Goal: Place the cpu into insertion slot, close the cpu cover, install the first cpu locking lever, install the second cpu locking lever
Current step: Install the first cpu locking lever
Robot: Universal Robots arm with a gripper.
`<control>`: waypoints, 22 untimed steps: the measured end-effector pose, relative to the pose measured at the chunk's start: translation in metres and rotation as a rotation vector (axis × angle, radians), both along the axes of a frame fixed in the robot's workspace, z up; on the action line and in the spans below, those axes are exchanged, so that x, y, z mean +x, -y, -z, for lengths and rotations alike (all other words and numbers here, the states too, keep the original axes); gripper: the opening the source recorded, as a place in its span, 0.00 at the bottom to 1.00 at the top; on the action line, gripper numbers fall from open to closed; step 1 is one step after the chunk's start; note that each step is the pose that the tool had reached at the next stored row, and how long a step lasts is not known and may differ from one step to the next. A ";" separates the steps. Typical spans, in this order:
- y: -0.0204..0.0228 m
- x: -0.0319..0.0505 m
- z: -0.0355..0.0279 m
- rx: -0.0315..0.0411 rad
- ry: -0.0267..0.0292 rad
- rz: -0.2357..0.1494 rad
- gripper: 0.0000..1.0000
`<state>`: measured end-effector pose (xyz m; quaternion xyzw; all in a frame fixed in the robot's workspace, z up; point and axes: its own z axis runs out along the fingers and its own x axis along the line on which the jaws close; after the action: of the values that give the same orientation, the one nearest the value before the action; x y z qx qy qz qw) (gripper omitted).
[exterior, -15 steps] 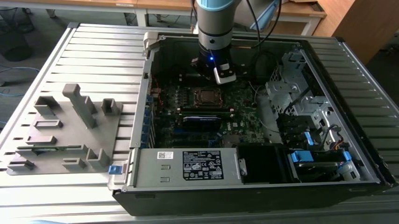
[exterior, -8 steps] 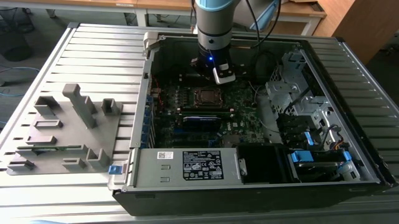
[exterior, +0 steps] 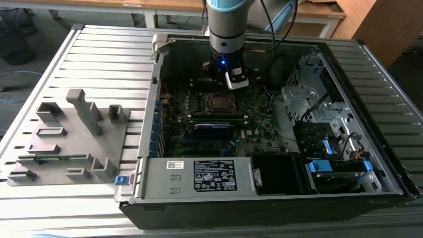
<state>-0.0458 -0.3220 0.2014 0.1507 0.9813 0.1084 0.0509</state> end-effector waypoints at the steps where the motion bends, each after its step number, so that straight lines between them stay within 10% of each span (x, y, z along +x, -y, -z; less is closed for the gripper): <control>1: -0.0001 0.0000 0.0000 0.0002 0.0000 0.002 0.10; 10: -0.0007 -0.0001 0.0003 0.0004 0.0000 0.011 0.10; 22: -0.0007 -0.0023 0.0017 0.0006 0.0160 0.011 0.10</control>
<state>-0.0481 -0.3213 0.1996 0.1552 0.9800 0.1096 0.0593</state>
